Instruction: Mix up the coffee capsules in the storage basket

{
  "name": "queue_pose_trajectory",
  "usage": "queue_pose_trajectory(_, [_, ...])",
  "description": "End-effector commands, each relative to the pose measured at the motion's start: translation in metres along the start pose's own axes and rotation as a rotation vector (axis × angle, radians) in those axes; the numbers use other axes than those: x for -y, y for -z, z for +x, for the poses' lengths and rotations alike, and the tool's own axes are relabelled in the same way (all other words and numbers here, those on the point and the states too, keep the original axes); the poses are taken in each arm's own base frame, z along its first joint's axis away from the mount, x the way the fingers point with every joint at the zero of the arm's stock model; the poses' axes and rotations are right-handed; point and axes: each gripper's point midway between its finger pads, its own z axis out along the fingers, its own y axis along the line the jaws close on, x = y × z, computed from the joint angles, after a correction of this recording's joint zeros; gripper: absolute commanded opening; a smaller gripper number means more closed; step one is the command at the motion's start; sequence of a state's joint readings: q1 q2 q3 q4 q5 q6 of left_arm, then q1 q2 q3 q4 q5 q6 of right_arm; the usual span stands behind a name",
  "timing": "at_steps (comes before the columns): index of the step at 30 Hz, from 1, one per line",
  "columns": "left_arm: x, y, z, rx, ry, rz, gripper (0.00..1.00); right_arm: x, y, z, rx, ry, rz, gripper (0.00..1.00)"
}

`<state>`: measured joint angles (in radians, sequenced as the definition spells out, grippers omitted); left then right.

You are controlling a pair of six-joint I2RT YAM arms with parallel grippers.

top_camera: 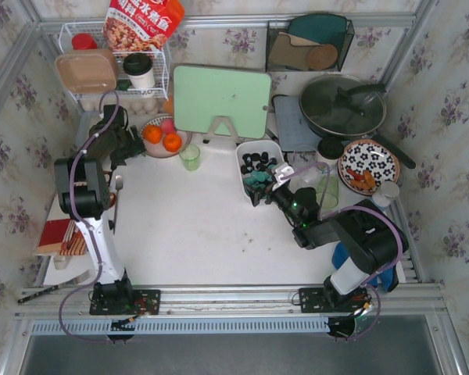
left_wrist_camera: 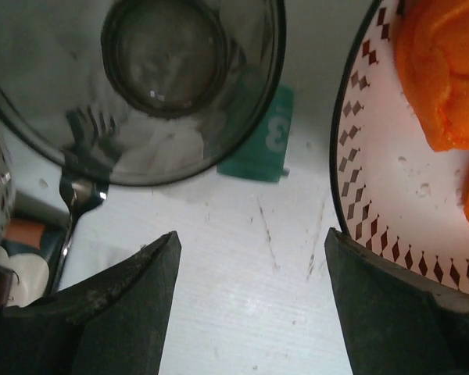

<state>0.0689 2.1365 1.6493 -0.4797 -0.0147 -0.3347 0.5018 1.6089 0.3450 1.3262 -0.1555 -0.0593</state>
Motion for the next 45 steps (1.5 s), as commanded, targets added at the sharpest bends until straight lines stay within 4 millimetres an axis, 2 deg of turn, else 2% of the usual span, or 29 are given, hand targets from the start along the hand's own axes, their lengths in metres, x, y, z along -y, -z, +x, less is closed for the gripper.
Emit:
queue_pose_trajectory(1, [-0.001,-0.007,-0.010,-0.020,-0.005,-0.023,0.77,0.002,-0.001,-0.005,0.022,0.016,0.004,0.95])
queue_pose_trajectory(6, [-0.001,-0.012,-0.015,-0.014,0.011,-0.035,0.76,0.002,-0.002,-0.002,0.015,0.015,-0.003,0.95])
queue_pose_trajectory(12, [-0.015,-0.016,-0.018,-0.006,0.037,-0.091,0.61,-0.003,-0.004,-0.001,0.015,0.008,-0.028,0.96])
queue_pose_trajectory(16, [-0.019,-0.021,-0.021,-0.021,0.029,-0.102,0.62,-0.005,-0.004,-0.001,0.016,0.004,-0.044,1.00])
queue_pose_trajectory(23, [-0.018,-0.030,-0.028,-0.022,-0.001,-0.099,0.62,-0.009,-0.004,-0.002,0.018,0.004,-0.062,1.00])
queue_pose_trajectory(25, [-0.015,-0.031,-0.029,-0.027,-0.010,-0.082,0.57,-0.009,-0.005,-0.002,0.019,0.003,-0.063,1.00])
queue_pose_trajectory(28, [-0.011,-0.034,-0.027,-0.042,-0.017,-0.059,0.38,-0.009,-0.005,-0.002,0.019,0.002,-0.066,1.00])
queue_pose_trajectory(30, [-0.010,-0.035,-0.023,-0.054,-0.021,-0.052,0.31,-0.010,-0.005,-0.002,0.018,0.001,-0.068,1.00])
queue_pose_trajectory(34, [-0.013,-0.032,-0.015,-0.076,-0.022,-0.056,0.30,-0.010,-0.005,-0.002,0.019,-0.003,-0.072,1.00])
queue_pose_trajectory(39, [-0.010,-0.015,-0.004,-0.072,0.006,-0.026,0.30,-0.012,-0.005,-0.001,0.018,-0.010,-0.079,1.00])
queue_pose_trajectory(42, [-0.005,0.003,-0.010,0.002,0.032,0.009,0.33,-0.013,-0.006,-0.001,0.019,-0.015,-0.084,1.00])
queue_pose_trajectory(45, [0.005,0.022,-0.025,0.139,-0.005,0.086,0.44,-0.015,-0.007,-0.001,0.019,-0.024,-0.094,1.00])
